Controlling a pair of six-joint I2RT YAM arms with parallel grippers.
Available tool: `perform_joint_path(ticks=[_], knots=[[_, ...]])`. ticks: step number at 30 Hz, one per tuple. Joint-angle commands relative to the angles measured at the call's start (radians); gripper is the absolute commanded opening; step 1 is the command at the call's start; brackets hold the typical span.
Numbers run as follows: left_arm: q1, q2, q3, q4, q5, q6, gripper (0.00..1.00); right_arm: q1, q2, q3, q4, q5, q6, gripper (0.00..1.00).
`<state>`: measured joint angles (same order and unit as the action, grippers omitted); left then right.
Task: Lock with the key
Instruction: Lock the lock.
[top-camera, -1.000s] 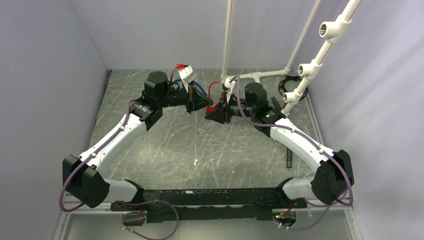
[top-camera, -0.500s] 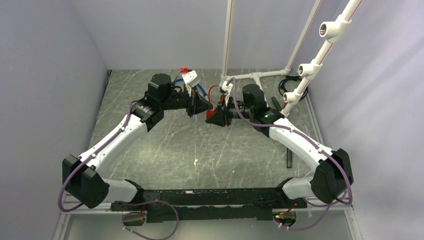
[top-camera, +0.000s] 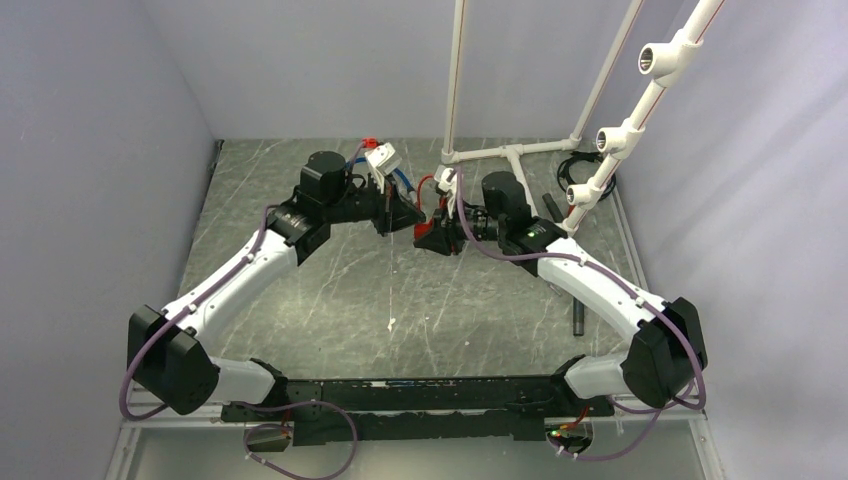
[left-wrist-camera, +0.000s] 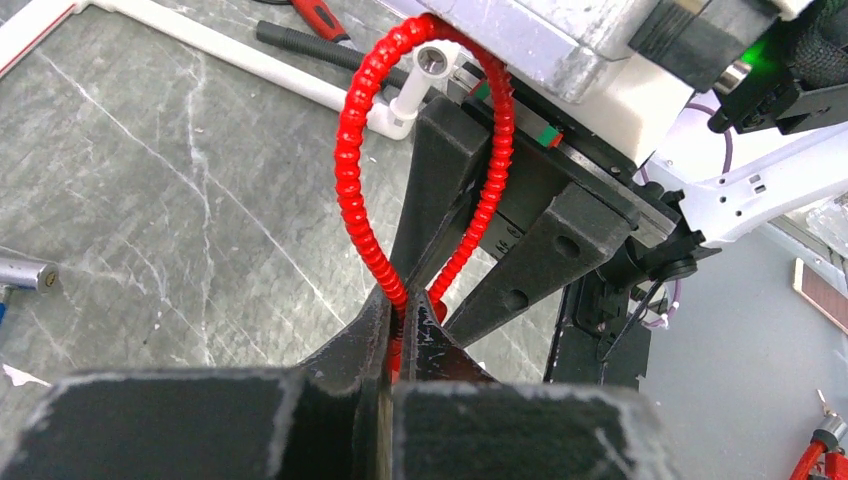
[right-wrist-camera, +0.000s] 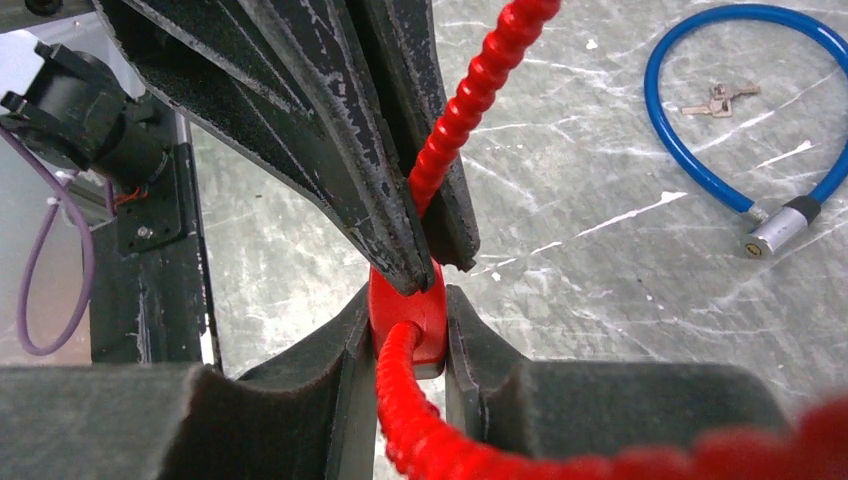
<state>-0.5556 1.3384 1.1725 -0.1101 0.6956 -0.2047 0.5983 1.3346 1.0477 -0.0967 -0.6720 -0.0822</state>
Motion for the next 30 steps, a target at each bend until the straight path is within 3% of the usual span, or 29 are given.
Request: perform_joint_path(ticks=[1,8,13,23,28,30], knots=[[-0.044,0.011,-0.085,-0.164,0.097,0.024,0.0,0.003,-0.069,0.055,0.298,0.018,-0.012,0.0],[-0.038,0.02,-0.103,-0.227,0.049,0.098,0.0,-0.002,-0.056,0.072,0.372,0.036,0.081,0.0],[-0.006,0.045,-0.087,-0.18,0.128,0.051,0.0,-0.002,-0.063,0.071,0.38,0.04,0.149,0.0],[0.065,0.037,0.021,-0.197,0.227,0.141,0.0,-0.008,-0.078,0.026,0.359,0.008,0.216,0.0],[0.134,0.033,0.133,-0.145,0.248,0.118,0.21,-0.008,-0.073,0.003,0.329,-0.003,0.201,0.0],[0.158,0.015,0.2,-0.109,0.219,0.111,0.46,-0.008,-0.07,-0.005,0.321,-0.01,0.209,0.0]])
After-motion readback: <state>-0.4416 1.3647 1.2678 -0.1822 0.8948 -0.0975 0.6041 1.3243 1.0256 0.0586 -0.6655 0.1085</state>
